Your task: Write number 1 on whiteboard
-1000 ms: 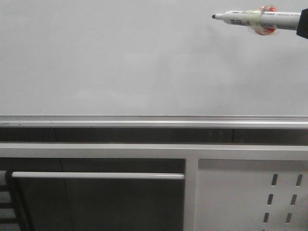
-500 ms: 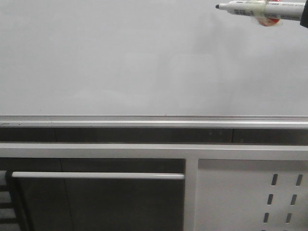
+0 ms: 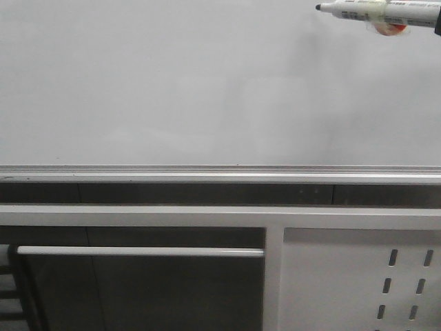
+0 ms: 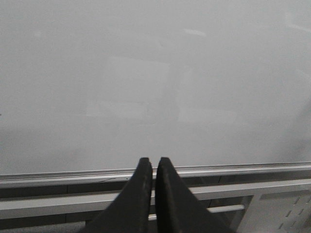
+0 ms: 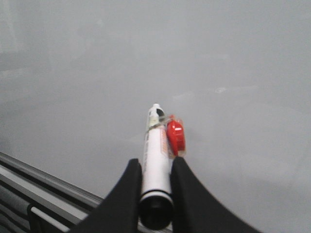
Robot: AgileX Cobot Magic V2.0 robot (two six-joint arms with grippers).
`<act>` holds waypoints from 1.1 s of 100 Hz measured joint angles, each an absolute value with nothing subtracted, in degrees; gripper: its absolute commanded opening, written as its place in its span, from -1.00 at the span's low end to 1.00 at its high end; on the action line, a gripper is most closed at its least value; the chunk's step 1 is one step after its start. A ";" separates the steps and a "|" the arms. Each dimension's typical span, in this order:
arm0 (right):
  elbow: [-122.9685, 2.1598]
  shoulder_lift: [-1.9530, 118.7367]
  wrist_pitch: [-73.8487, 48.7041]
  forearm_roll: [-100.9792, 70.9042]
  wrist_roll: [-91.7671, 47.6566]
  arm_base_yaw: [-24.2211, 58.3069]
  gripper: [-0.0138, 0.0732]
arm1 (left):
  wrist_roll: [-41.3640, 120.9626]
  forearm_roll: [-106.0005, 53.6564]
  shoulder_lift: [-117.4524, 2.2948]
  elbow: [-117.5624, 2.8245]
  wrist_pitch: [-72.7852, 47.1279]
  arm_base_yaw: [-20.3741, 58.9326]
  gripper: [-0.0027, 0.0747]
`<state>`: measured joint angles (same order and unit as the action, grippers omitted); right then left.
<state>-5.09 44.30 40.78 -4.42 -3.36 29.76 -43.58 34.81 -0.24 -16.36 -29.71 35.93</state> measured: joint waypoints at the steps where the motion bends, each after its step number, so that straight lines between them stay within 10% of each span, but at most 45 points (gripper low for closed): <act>1: -5.09 44.30 40.78 -4.59 -3.36 29.76 -0.80 | -43.58 34.81 -0.24 -16.36 -29.71 35.93 -0.98; 110: -5.09 45.86 41.68 -7.33 -3.58 29.76 -0.80 | -43.58 34.81 -0.24 -16.36 -29.71 35.93 -0.98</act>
<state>-5.09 45.86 41.68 -7.33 -3.58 29.76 -43.58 34.81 -0.24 -16.36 -29.71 35.93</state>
